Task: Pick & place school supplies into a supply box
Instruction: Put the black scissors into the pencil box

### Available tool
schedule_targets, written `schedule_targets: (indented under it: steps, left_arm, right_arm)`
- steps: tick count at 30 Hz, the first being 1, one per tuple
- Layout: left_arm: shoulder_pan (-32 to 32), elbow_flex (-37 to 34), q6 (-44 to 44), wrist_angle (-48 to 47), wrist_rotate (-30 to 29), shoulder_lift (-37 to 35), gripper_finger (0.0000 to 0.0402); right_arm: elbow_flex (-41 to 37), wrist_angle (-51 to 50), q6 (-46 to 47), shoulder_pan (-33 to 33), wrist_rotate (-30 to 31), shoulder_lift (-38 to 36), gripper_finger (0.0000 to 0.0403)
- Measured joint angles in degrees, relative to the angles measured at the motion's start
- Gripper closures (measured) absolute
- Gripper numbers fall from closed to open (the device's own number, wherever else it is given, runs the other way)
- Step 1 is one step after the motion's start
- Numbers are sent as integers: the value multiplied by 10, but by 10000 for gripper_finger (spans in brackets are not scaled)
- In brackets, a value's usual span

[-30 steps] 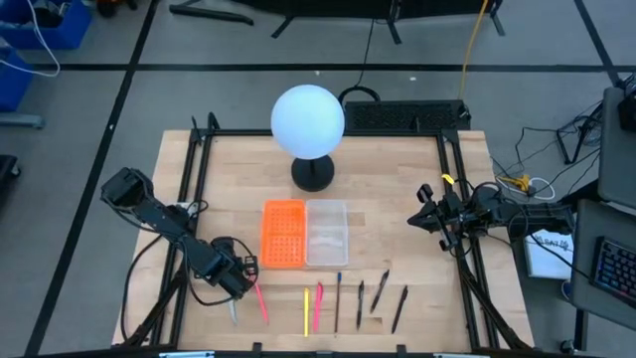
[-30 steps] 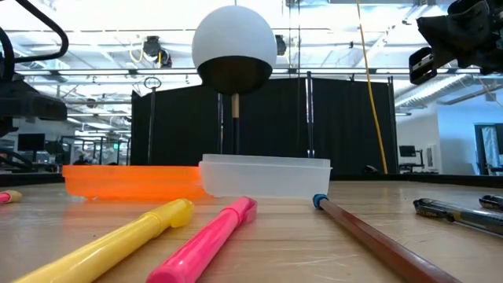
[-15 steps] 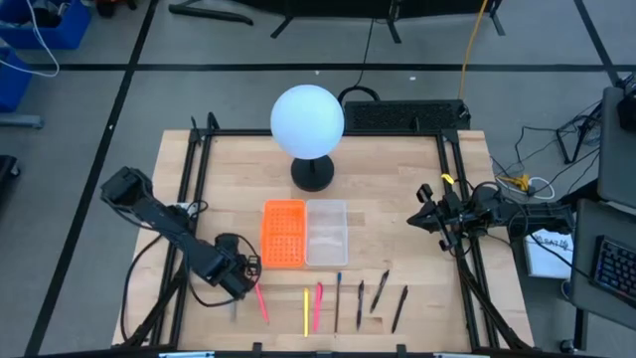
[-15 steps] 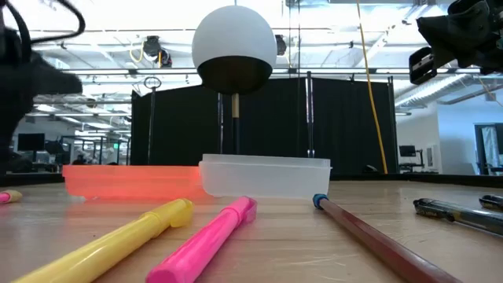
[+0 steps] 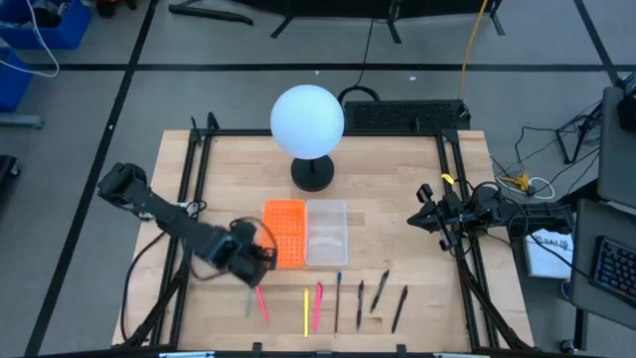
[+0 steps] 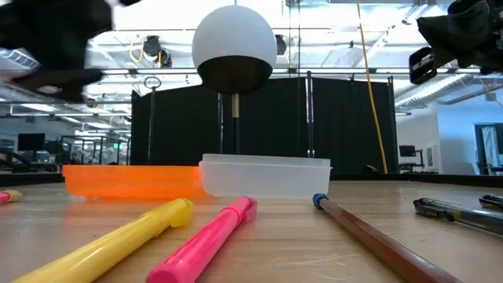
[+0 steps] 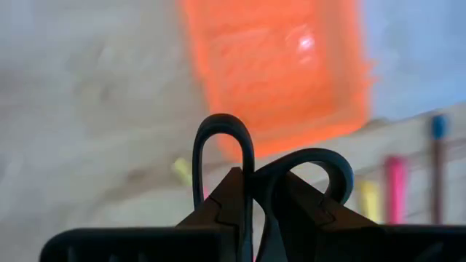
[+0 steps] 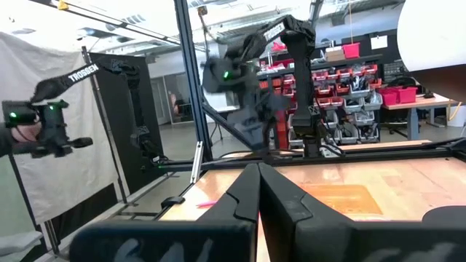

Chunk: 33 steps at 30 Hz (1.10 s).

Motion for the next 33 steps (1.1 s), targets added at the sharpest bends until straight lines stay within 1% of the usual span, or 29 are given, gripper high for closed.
schedule_targets:
  steps: [6,9,13,17,22,25,33]
  left_arm:
    - [107,90,146,7,3,40,343]
    - [152,136,212,14,21,74,343]
    - [200,194,303,75,41,139,343]
    - [245,255,377,139,74,208,343]
    - [290,308,421,151,111,282,343]
    - [312,312,436,150,126,313,343]
    - [348,309,447,151,136,373,343]
  right_arm:
    - [0,0,0,0,0,0,403]
    - [0,0,0,0,0,0,403]
    - [0,0,0,0,0,0,403]
    - [0,0,0,0,0,0,403]
    - [0,0,0,0,0,0,403]
    - [0,0,0,0,0,0,403]
    - [0,0,0,0,0,0,403]
